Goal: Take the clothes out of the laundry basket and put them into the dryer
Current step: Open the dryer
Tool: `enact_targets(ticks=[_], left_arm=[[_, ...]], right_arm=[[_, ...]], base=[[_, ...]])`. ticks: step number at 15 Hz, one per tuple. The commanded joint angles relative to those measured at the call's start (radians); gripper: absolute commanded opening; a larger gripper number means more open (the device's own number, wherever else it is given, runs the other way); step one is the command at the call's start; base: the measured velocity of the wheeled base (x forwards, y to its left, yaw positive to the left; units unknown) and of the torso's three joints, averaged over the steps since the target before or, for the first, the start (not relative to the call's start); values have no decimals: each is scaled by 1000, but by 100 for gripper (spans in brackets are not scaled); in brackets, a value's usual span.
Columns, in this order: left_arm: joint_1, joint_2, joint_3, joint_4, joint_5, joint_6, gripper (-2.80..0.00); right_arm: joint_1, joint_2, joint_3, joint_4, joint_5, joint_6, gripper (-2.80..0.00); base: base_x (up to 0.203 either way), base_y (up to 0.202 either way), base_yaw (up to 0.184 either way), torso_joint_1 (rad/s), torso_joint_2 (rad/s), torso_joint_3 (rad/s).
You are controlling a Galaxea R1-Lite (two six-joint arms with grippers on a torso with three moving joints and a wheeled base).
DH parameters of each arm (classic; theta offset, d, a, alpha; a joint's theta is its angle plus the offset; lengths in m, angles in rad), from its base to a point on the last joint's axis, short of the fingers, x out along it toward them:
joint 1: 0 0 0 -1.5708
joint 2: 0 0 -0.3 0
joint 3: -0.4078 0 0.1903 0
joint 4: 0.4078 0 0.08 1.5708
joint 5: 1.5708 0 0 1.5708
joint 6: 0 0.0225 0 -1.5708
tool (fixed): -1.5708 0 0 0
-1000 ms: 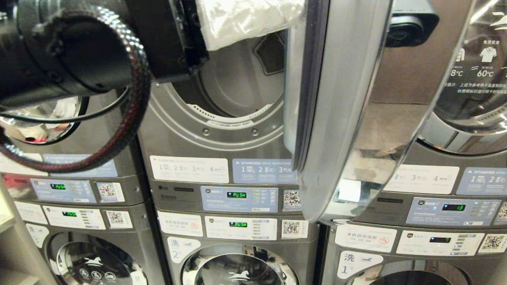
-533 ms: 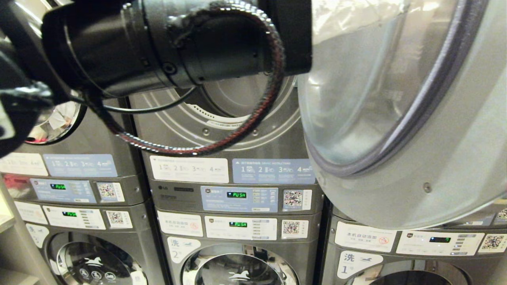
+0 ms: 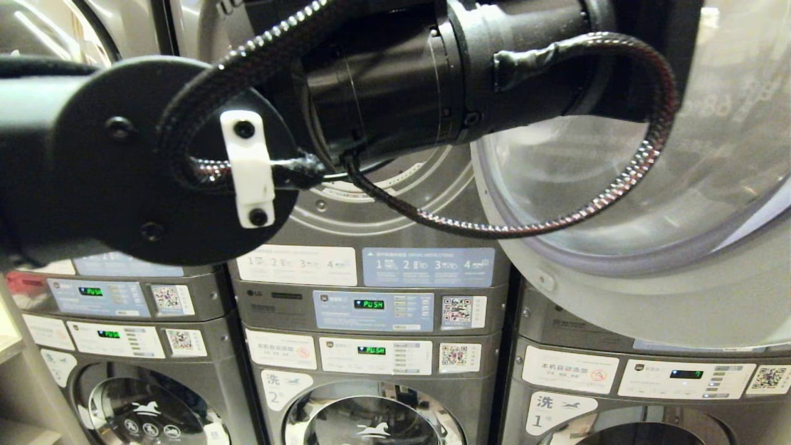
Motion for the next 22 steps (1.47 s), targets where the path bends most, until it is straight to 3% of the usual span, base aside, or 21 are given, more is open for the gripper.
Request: enact_targets(ticks=[1,3,5,7,10,13,15,17,19,22], left_arm=[[72,-8,21,-10,142,17,-280],[232,-80,128,-16,228,45,-280],[411,-185,343,-22,259,58,-280],[547,-317,582,-34,261,64,-280],[699,-572,952,-42,200,71,-280],[762,-827,1214,-3,221,68,-280],[778,-946,1274,112,295,12,-280],[785,-1037,1293,279,401,-49,-280],[787,-1082,1332,327,509,-129,-280],[788,-1140,1405,322,643,-161,-280]], right_arm=[[0,-2,-22,-4,8,-7,-280],[0,6,-134,-1,52,-11,-280],[0,83,-259,-3,117,-4,-280],[1,181,-383,-9,158,24,-280],[8,374,-525,-93,237,75,-280],[16,608,-680,-302,365,178,-280],[19,716,-768,-381,416,223,-280],[10,785,-793,-405,418,213,-280],[-11,833,-813,-407,328,143,-280],[-15,882,-855,-404,171,129,-280]], base=[[0,0,0,0,0,0],[0,0,0,0,0,0],[0,0,0,0,0,0],[0,0,0,0,0,0],[0,0,0,0,0,0],[0,0,0,0,0,0],[0,0,0,0,0,0],[0,0,0,0,0,0],[0,0,0,0,0,0],[0,0,0,0,0,0]])
